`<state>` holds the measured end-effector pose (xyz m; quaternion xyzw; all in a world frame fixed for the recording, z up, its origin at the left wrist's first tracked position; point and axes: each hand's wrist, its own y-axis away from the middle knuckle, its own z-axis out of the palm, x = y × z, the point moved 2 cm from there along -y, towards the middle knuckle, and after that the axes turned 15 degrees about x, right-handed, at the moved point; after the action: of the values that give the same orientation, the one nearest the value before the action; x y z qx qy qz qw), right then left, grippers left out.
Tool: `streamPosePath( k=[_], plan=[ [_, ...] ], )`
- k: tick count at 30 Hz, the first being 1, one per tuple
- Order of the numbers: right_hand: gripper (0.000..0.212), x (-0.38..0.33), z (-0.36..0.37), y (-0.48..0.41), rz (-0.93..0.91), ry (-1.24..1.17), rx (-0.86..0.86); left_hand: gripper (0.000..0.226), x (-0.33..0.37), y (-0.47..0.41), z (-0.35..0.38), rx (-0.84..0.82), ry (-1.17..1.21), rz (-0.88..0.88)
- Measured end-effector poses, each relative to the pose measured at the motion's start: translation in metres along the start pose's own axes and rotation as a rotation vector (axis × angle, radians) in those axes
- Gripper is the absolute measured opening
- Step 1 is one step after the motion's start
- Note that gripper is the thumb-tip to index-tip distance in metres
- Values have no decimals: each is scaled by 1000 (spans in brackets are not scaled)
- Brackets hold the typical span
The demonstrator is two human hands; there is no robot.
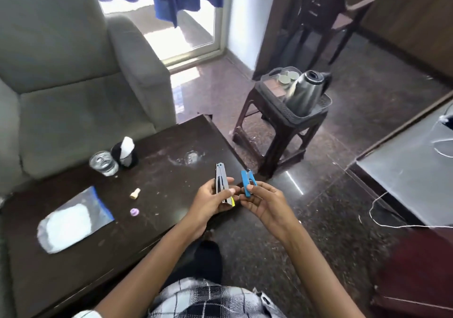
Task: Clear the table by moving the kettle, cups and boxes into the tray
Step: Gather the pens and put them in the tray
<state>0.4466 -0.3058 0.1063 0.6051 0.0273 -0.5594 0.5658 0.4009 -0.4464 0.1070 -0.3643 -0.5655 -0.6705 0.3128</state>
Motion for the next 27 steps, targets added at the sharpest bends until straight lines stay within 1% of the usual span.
streamPosePath(
  k=[4, 8, 10, 14, 18, 23, 27],
  plan=[
    [8, -39, -21, -43, -4, -27, 35, 25, 6, -48, 48, -42, -3, -30],
    [14, -88, -37, -93, 1, -6, 120, 25, 26, -101, 100, -77, 9, -69],
    [13, -116, -45, -115, 5, -5, 156, 28, 35, -126, 124, -88, 21, -108],
    [18, -167, -60, -160, -25, -33, 209, 32, 60, -173, 167, -166, -48, -103],
    [15, -209, -77, -203, -29, -115, 247, 40, 83, -211, 210, -226, -40, -111],
    [14, -271, -100, -273, -52, -123, 244, 40, 104, -266, 272, -177, -40, -89],
    [14, -332, -117, -332, -60, -82, 194, 41, 126, -313, 330, -79, 54, -124]
  ],
)
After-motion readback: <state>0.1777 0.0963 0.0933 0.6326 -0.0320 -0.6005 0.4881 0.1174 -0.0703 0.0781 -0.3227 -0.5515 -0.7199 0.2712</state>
